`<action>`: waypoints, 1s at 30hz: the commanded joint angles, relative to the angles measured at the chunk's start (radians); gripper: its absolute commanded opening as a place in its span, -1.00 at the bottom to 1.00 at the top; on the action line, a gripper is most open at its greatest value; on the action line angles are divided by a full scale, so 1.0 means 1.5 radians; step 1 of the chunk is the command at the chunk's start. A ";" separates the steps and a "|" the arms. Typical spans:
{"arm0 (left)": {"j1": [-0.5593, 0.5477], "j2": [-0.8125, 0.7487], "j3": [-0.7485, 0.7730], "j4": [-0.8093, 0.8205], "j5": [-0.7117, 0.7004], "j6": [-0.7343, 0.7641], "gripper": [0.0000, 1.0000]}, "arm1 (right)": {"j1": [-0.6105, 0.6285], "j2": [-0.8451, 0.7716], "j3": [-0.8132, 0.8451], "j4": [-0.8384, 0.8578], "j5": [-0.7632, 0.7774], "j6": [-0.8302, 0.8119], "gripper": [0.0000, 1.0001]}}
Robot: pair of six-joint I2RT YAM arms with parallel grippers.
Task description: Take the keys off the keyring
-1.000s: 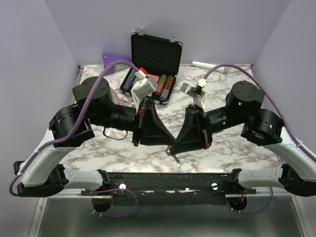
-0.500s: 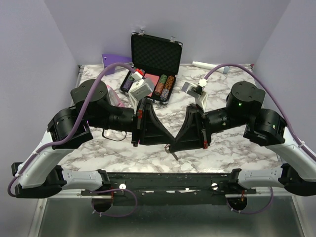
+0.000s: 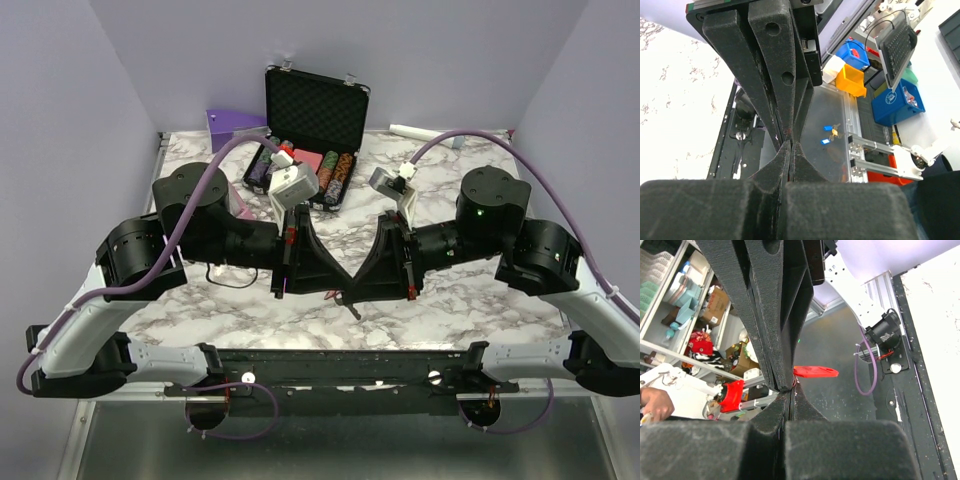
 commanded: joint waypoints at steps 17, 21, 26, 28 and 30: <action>-0.039 0.046 0.038 -0.178 0.107 0.012 -1.00 | -0.023 -0.044 0.043 0.074 0.268 -0.056 -0.98; -0.039 0.042 0.045 -0.192 0.102 0.019 -1.00 | -0.021 -0.043 0.050 0.066 0.269 -0.060 -0.98; -0.039 0.030 0.036 -0.205 0.093 0.023 -1.00 | -0.022 -0.038 0.057 0.065 0.241 -0.059 -0.98; -0.039 0.024 0.030 -0.204 0.095 0.023 -1.00 | -0.022 -0.034 0.062 0.065 0.231 -0.057 -0.98; -0.038 0.020 0.023 -0.205 0.097 0.025 -1.00 | -0.022 -0.033 0.066 0.066 0.223 -0.056 -0.98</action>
